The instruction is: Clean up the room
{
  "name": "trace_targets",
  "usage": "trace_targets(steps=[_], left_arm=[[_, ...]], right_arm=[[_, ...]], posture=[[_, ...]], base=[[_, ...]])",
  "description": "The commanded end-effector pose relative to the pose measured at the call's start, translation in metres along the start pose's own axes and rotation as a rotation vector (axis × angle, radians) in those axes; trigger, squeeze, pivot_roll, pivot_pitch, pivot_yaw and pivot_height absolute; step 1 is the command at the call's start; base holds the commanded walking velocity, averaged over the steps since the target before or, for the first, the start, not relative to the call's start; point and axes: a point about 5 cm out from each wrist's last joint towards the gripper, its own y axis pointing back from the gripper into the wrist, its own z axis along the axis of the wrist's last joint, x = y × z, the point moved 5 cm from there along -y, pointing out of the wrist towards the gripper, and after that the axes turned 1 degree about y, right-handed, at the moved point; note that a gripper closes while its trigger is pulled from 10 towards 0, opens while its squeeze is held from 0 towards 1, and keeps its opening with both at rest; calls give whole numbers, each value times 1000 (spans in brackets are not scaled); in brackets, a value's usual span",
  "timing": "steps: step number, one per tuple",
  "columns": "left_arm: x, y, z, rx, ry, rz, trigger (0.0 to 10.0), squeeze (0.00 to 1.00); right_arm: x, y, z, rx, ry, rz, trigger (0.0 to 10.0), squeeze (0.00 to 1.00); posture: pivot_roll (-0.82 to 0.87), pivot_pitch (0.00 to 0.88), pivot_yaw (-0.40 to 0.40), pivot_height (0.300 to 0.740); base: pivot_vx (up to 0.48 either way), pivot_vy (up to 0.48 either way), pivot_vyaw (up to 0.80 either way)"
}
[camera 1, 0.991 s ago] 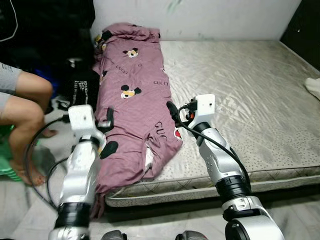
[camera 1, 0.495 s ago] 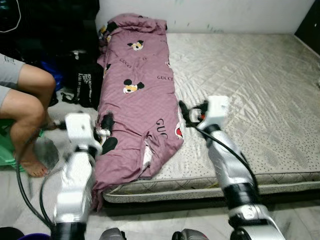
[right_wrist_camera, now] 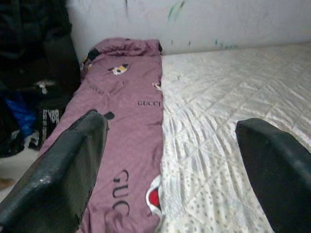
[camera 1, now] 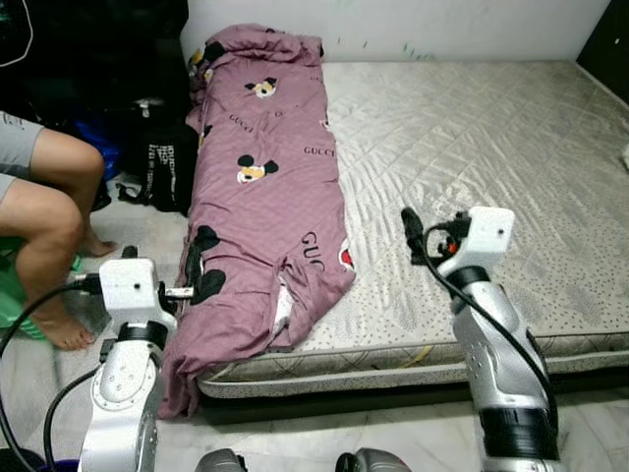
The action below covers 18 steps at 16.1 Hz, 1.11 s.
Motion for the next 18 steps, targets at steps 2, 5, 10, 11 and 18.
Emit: trace_targets(steps=[2,5,10,11,18], left_arm=[[-3,1,6,-20,8,-1,10000,0],[-6,1,5,-12,15,-5,10000,0],[-7,-3,6,-13,24,-4,10000,0],[-7,-3,6,-12,23,-4,10000,0],[-6,-8,6,-7,56,24,10000,0]], right_arm=[[-7,7,1,4,18,-22,10000,0],[-7,9,1,23,14,-20,10000,0],[-3,7,0,43,15,-2,10000,0],[-3,7,1,46,16,0,10000,0],[4,2,3,40,25,35,10000,0]], posture=[[-69,76,-17,740],[-74,75,-20,740],[-71,66,-27,740],[-71,65,-26,740],[-71,60,-32,725]], base=[[0,0,0],[0,0,-192],[0,0,-775],[0,0,-788],[0,0,0]])
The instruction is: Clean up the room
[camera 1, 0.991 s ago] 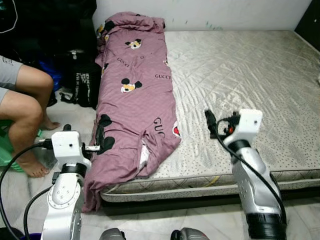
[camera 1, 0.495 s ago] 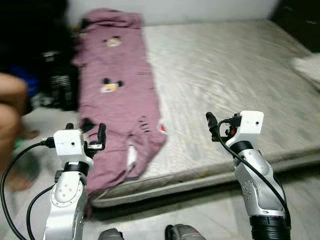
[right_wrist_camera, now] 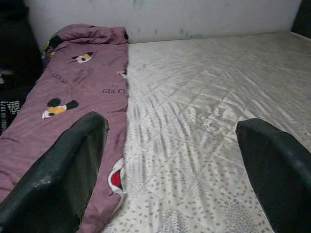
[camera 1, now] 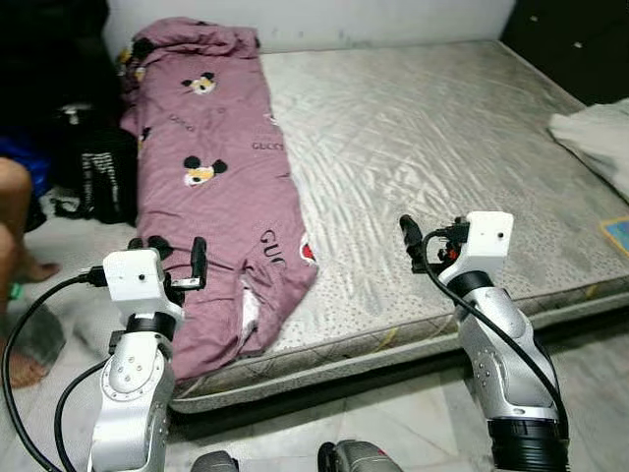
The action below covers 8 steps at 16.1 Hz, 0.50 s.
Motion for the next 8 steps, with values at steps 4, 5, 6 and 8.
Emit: trace_targets(steps=[4,5,6,8], left_arm=[[-3,-3,-2,14,0,-1,10000,0],[-3,-4,-2,15,3,2,10000,0],[-2,-5,-2,15,6,3,10000,0],[-2,-8,1,8,5,3,10000,0]], right_arm=[[1,-3,0,4,-8,13,10000,0],[1,-4,1,4,-9,13,10000,0],[1,-4,1,3,-9,14,10000,0],[2,-7,3,-2,-7,18,10000,0]], posture=[[-72,62,-32,685],[-73,63,-31,680],[-73,63,-31,670],[-75,66,-35,651]], base=[[0,0,0],[0,0,0],[0,0,0],[0,0,0]])
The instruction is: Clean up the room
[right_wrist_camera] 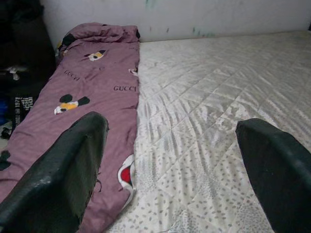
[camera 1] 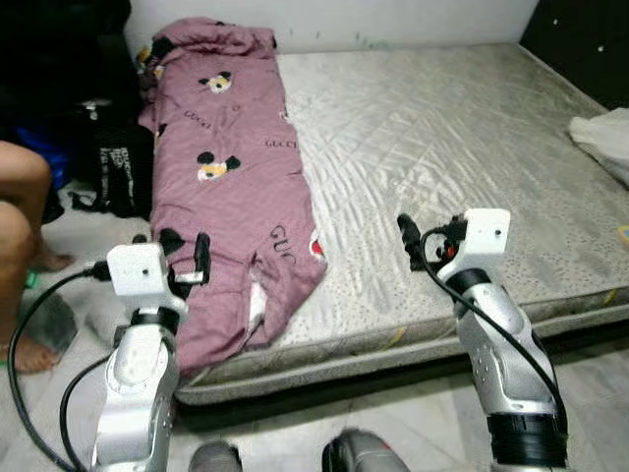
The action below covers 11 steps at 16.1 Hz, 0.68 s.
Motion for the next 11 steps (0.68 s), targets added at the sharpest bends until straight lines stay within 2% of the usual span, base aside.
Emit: trace_targets(steps=[1,7,11], left_arm=[[3,-1,-3,16,-1,14,10000,0],[3,-5,-1,10,3,20,10000,0],[10,-9,-2,18,29,65,10000,0]], right_arm=[[0,-2,1,2,-3,2,10000,0],[-2,-8,3,-4,2,11,10000,0],[-2,-14,6,-10,26,26,10000,0]], posture=[[-75,66,-35,651],[-74,67,-42,651],[-74,64,-47,651]], base=[[0,0,0],[0,0,0],[0,0,0]])
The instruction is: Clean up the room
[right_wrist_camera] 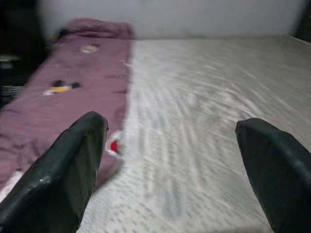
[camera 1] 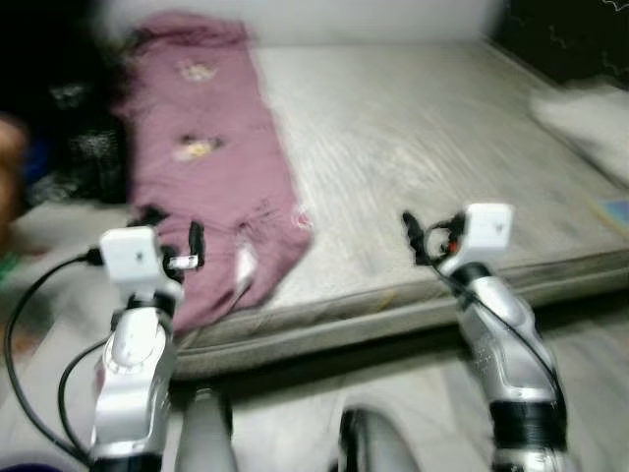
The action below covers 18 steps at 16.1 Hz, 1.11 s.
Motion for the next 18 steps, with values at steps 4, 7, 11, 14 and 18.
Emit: trace_targets(steps=[4,7,11,14,18], left_arm=[[7,0,-12,52,17,36,10000,0],[7,-1,-13,53,26,45,10000,0],[6,-3,-12,53,37,42,10000,0],[1,-4,-9,41,62,19,10000,0],[0,-4,-9,39,82,19,10000,0]], right_arm=[[7,-4,-8,24,-1,35,10000,0],[8,-5,-9,23,2,43,10000,0],[10,-6,-12,32,-6,51,10000,0],[9,-7,-15,40,0,51,10000,0],[9,-9,-16,42,35,61,10000,0]], posture=[[-71,56,-51,646],[-70,54,-52,616],[-71,61,-51,586],[-71,62,-52,586],[-75,67,-55,586]], base=[[0,0,0],[0,0,0],[0,0,0],[0,0,0],[0,0,0]])
